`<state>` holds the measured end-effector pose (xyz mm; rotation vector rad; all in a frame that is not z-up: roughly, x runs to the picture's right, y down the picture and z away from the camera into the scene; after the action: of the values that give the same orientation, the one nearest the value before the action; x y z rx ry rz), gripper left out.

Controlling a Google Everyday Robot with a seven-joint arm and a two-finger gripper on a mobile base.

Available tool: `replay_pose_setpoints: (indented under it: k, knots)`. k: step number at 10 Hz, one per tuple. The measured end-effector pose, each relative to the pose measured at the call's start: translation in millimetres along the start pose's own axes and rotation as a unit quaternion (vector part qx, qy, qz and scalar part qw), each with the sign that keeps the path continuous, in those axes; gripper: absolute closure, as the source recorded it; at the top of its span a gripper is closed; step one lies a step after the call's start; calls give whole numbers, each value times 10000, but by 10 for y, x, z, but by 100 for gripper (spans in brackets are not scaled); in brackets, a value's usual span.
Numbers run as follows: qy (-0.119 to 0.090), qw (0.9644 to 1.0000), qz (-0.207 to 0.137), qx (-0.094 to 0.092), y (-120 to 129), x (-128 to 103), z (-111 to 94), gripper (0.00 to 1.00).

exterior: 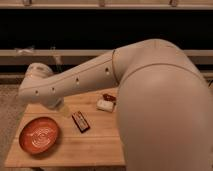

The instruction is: Move the arm in a circular motion

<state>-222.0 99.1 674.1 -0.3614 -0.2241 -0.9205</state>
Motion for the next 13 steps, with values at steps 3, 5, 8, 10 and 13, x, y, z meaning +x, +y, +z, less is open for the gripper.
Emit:
replay_pose_setpoints:
  k: [3,5,8,10,13]
  knots:
    - [15,9997,-246,-26,392,-155,-212,20]
    - [13,9998,-134,-149,637,-38,-267,20]
    - [-40,9972,482,-574,1071,550,-168,20]
    - [-43,9908,1044,-857,1444,1047,-78,20]
    - [9,9679,2187,-1237,2015,1925,89,20]
